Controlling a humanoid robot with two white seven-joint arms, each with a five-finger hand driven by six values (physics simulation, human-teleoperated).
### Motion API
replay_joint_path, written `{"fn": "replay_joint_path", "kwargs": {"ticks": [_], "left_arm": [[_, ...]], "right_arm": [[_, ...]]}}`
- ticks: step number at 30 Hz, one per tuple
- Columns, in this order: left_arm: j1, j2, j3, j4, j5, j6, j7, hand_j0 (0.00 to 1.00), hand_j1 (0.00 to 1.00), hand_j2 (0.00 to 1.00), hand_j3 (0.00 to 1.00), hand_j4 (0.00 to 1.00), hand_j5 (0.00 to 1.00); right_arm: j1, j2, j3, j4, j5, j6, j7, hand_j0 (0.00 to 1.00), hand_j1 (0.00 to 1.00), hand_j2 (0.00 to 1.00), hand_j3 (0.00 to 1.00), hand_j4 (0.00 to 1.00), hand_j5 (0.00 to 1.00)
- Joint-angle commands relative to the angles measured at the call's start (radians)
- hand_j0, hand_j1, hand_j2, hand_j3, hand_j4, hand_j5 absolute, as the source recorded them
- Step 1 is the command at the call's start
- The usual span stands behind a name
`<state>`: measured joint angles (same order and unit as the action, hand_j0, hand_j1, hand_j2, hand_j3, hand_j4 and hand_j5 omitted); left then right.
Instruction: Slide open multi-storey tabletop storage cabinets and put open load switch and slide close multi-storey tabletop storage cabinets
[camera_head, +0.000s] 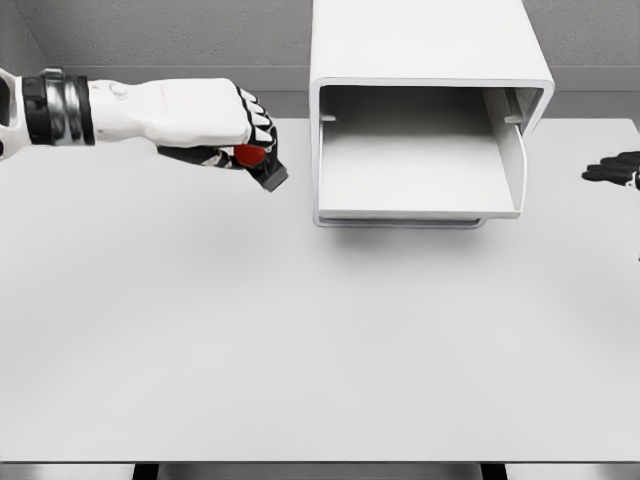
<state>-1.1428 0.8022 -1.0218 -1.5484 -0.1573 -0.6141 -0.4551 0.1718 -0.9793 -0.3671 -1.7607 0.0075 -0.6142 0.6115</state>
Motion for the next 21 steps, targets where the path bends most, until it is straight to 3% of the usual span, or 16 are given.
{"fn": "replay_joint_path", "kwargs": {"ticks": [1, 3, 4, 5, 8, 13, 17, 19, 21], "left_arm": [[-0.003, -0.044, 0.011, 0.002, 0.012, 0.003, 0.001, 0.49, 0.49, 0.49, 0.49, 0.49, 0.49], [-0.032, -0.040, 0.011, -0.002, 0.027, 0.003, 0.003, 0.49, 0.49, 0.49, 0.49, 0.49, 0.49], [-0.054, -0.034, 0.011, -0.004, 0.048, 0.003, 0.001, 0.49, 0.49, 0.49, 0.49, 0.49, 0.49], [-0.066, -0.032, 0.011, -0.007, 0.064, 0.003, 0.001, 0.49, 0.49, 0.49, 0.49, 0.49, 0.49], [-0.126, -0.043, 0.009, -0.007, 0.107, 0.003, 0.001, 0.49, 0.49, 0.49, 0.49, 0.49, 0.49], [-0.127, -0.124, 0.008, 0.010, 0.073, 0.003, -0.002, 0.49, 0.49, 0.49, 0.49, 0.49, 0.49], [-0.129, -0.236, 0.005, 0.082, 0.059, 0.003, -0.005, 0.49, 0.49, 0.49, 0.49, 0.49, 0.49], [-0.132, -0.342, 0.002, 0.198, 0.035, 0.003, -0.051, 0.49, 0.49, 0.49, 0.49, 0.49, 0.49], [-0.130, -0.399, 0.000, 0.237, -0.010, 0.003, -0.063, 0.49, 0.49, 0.49, 0.49, 0.49, 0.49]], "right_arm": [[0.003, 0.007, -0.018, 0.000, -0.008, 0.003, -0.001, 1.00, 1.00, 1.00, 1.00, 1.00, 1.00], [0.037, 0.007, -0.013, 0.000, -0.008, 0.003, -0.001, 0.97, 0.97, 0.97, 0.97, 0.97, 0.97], [0.071, 0.002, 0.007, 0.000, -0.003, 0.003, -0.001, 0.77, 0.77, 0.77, 0.77, 0.77, 0.77], [0.071, -0.001, 0.040, 0.000, 0.002, 0.003, -0.001, 0.69, 0.69, 0.69, 0.69, 0.69, 0.69], [0.072, 0.027, 0.060, 0.001, 0.006, 0.003, -0.001, 0.75, 0.75, 0.75, 0.75, 0.75, 0.75], [0.061, 0.131, 0.063, 0.000, 0.081, 0.003, -0.001, 0.78, 0.78, 0.78, 0.78, 0.78, 0.78], [0.045, 0.126, 0.117, 0.000, 0.086, 0.003, -0.001, 0.78, 0.78, 0.78, 0.78, 0.78, 0.78], [0.017, 0.126, 0.160, 0.000, 0.088, 0.003, -0.001, 0.78, 0.78, 0.78, 0.78, 0.78, 0.78], [-0.002, 0.125, 0.200, 0.000, 0.089, 0.003, -0.001, 0.78, 0.78, 0.78, 0.78, 0.78, 0.78]]}}
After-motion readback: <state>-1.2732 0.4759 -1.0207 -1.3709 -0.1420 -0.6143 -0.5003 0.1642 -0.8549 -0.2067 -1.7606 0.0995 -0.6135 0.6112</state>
